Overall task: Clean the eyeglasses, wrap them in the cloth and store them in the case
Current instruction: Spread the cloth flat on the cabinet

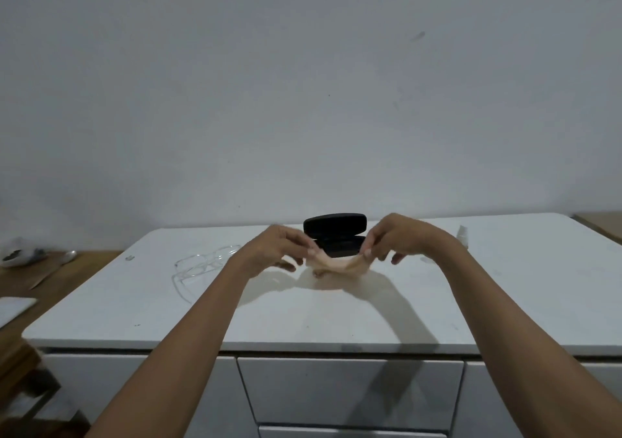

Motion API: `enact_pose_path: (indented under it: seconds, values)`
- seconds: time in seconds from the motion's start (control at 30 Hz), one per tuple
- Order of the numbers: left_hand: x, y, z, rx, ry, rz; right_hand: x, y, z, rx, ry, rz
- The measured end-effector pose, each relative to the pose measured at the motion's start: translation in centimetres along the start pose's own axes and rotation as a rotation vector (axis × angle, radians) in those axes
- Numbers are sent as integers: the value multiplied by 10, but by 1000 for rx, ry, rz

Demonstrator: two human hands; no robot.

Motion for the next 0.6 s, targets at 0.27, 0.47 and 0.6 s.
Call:
enact_pose_path:
  seconds: [0.27, 0.47, 0.6]
  values:
    - [34, 24, -56, 284, -373, 125, -40, 17, -57, 276, 265, -241]
    - [27, 21, -40, 97, -267, 135, -39, 12, -42, 123, 144, -242]
    - [36, -3, -14, -254, -279, 150, -40, -12, -18, -243, 81, -156]
Point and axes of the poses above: each hand's wrist, its own y-axis away from the middle knuckle, its own z-axis out of the back of the hand, x = y × z, the point moved 8 cm from there along -y, towards the middle knuckle, and after that the axes turned 8 degrees about -y, right-handed, at the moved point
